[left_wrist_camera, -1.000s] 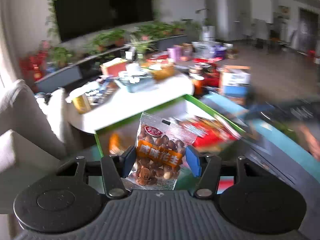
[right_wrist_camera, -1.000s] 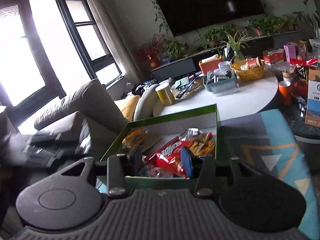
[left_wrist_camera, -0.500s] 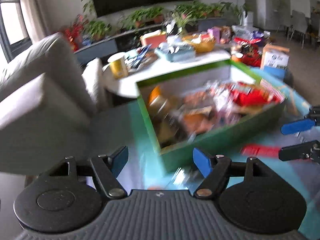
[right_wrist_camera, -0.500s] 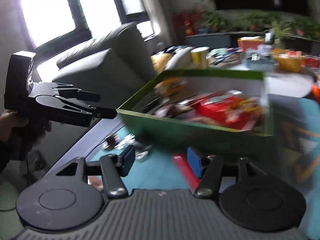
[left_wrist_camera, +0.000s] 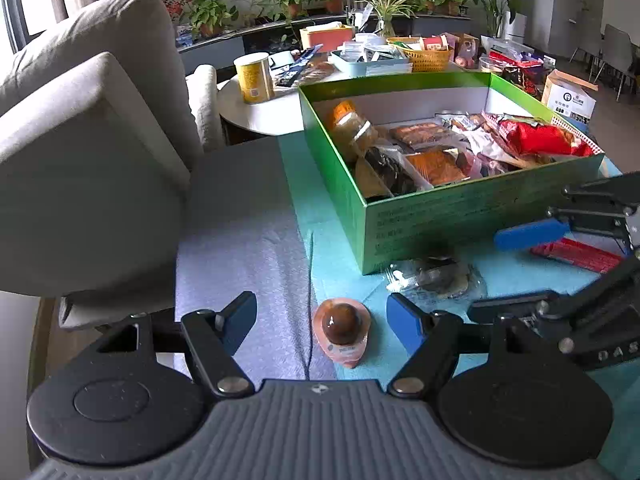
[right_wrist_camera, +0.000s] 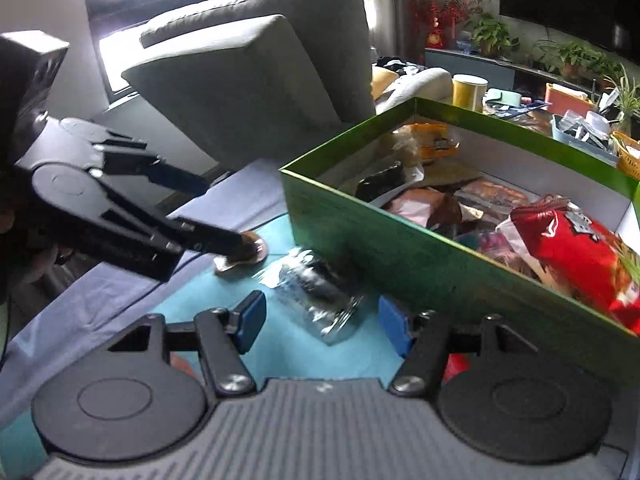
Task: Organize snacks
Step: 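Grasp the round chocolate cup with the left gripper while the right grasps a clear packet, then drop the chocolate cup and clear packet into the green box by opening both grippers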
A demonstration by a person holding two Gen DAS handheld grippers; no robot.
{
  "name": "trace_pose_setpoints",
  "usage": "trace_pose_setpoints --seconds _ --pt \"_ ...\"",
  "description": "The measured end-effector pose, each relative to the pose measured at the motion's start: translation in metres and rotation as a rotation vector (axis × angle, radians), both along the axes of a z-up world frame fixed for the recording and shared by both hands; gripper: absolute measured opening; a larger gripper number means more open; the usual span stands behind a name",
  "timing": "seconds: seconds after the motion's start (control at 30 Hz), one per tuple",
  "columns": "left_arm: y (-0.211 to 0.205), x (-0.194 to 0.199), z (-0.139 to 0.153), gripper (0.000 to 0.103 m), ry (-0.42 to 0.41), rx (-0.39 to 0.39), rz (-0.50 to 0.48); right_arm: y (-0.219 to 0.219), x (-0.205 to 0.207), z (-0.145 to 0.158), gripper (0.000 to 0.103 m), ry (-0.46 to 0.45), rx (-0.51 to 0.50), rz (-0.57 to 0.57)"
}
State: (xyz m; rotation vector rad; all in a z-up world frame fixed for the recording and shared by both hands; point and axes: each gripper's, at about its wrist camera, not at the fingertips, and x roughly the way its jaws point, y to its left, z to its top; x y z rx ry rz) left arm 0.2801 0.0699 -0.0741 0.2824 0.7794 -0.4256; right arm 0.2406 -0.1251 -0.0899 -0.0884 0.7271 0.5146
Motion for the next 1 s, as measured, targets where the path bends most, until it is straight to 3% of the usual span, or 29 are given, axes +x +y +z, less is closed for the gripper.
trace_pose_setpoints --seconds 0.23,0.37,0.43,0.53,0.57,0.6,0.67,0.83,1.0 --pt "-0.005 0.008 -0.016 0.069 0.018 -0.004 -0.039 0.009 0.014 -0.009 0.043 0.016 -0.001 0.007" --pt "-0.008 0.009 -0.027 0.064 0.016 0.016 -0.061 0.021 0.019 -0.016 0.043 0.017 -0.038 0.055" --pt "-0.003 0.011 -0.029 0.060 0.025 -0.015 -0.066 0.024 0.018 -0.017 0.043 0.004 -0.052 0.057" --pt "0.004 0.012 -0.029 0.037 0.047 -0.077 -0.072 0.025 0.018 -0.017 0.042 -0.006 -0.046 0.062" --pt "0.005 0.011 -0.028 0.034 0.047 -0.082 -0.074 0.024 0.017 -0.017 0.042 -0.009 -0.033 0.070" --pt "0.006 0.009 -0.027 0.034 0.055 -0.097 -0.078 0.023 0.016 -0.015 0.029 -0.011 -0.017 0.075" --pt "0.008 0.003 -0.025 0.034 0.067 -0.133 -0.097 0.022 0.012 -0.010 0.027 -0.020 0.016 0.073" --pt "0.011 -0.019 -0.002 0.034 0.005 -0.163 -0.100 0.018 -0.009 0.007 0.026 -0.068 0.045 0.064" --pt "0.005 -0.030 0.045 0.034 -0.100 -0.206 -0.115 -0.003 -0.026 0.050 0.025 -0.162 0.113 0.009"
